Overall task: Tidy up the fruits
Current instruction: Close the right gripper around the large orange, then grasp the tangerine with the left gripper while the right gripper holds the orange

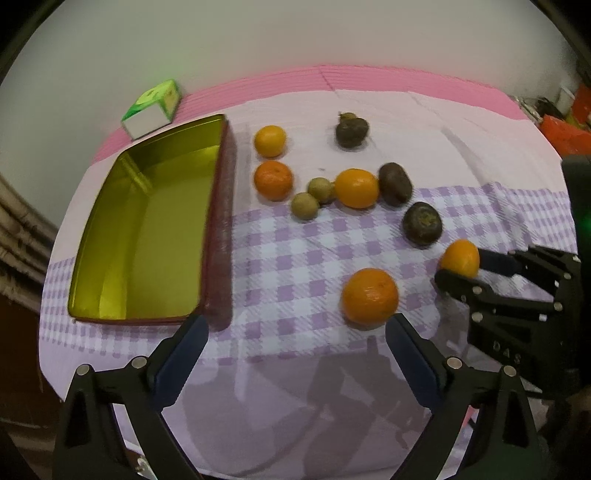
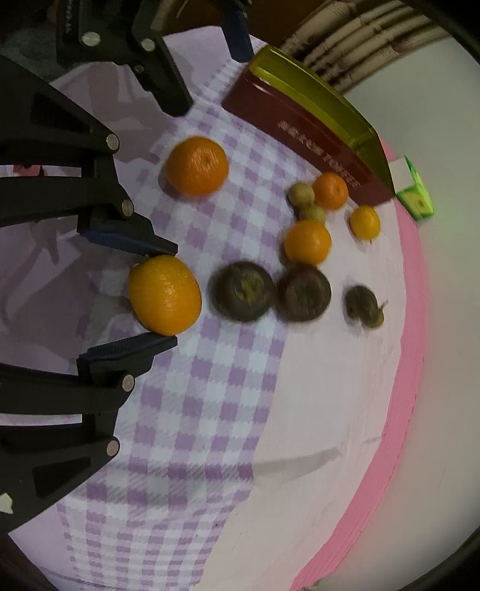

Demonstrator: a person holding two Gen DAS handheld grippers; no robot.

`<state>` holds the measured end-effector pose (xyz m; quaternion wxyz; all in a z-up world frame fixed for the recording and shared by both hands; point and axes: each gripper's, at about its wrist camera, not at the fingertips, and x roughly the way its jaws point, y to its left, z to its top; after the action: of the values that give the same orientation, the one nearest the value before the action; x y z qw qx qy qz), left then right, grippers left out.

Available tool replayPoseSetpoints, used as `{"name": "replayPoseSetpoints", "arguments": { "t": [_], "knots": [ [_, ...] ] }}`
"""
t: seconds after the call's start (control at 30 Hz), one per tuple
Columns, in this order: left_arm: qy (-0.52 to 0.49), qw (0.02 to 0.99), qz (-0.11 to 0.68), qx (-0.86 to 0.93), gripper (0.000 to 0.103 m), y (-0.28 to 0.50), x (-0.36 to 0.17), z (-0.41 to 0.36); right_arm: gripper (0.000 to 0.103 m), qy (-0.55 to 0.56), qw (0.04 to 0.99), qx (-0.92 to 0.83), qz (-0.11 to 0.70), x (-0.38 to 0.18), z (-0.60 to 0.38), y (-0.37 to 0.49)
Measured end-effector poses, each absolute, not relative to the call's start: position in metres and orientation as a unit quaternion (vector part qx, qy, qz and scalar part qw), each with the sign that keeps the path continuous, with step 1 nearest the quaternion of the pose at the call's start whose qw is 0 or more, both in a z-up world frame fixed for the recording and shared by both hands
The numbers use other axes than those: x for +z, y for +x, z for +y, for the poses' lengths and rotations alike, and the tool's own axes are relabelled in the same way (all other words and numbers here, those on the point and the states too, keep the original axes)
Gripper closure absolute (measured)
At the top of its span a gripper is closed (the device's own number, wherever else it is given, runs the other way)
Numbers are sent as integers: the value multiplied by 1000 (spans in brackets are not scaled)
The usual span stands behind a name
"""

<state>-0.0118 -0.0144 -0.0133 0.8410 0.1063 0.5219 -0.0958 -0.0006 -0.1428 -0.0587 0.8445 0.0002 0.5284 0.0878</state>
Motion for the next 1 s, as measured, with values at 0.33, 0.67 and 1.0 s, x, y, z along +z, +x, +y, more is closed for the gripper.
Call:
{"name": "replayPoseSetpoints", "arguments": {
  "t": [0.33,0.67,1.0],
  "knots": [
    [102,817,551,-140,27,0,-29,-38,64,24,848,58,527,-60,-170,5],
    [100,799,571,-159,47,17,-44,-50,64,34,847,57,528,-60,-172,5],
    [94,795,575,-167,60,19,-47,-56,64,35,847,57,527,-60,-172,5]
  ]
}}
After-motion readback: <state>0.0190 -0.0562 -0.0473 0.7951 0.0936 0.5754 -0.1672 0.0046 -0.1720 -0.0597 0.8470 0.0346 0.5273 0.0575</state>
